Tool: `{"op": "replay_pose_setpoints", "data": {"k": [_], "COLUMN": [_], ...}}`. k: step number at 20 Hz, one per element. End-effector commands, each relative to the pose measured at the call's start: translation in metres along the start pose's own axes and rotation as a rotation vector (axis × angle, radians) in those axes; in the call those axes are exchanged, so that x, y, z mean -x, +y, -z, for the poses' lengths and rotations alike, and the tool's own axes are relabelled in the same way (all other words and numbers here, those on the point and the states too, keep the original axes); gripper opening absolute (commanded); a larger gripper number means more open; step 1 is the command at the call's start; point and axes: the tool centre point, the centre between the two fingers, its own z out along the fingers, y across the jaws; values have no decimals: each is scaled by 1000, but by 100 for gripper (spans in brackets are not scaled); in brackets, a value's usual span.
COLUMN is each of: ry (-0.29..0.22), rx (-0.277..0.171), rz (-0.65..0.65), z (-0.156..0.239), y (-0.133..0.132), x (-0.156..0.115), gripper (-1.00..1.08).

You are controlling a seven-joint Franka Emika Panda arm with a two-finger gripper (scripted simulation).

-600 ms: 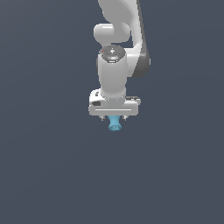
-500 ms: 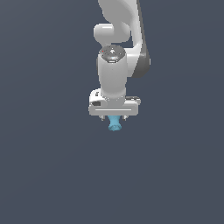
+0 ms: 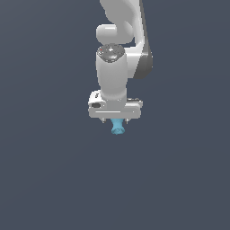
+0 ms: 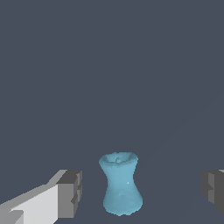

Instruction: Pick up the object and move it to a goal position.

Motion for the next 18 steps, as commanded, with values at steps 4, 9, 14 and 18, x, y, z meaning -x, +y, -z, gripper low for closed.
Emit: {"op": "replay_pose_setpoints", "data": {"k": [4, 9, 14, 18], "ry": [-2, -6, -14, -21], "rx": [2, 9, 21, 31], "rz": [4, 19, 46, 73], "z": [-4, -21, -48, -71], "y": [-1, -1, -3, -4], "x": [3, 14, 35, 57], "gripper": [100, 100, 100, 100]}}
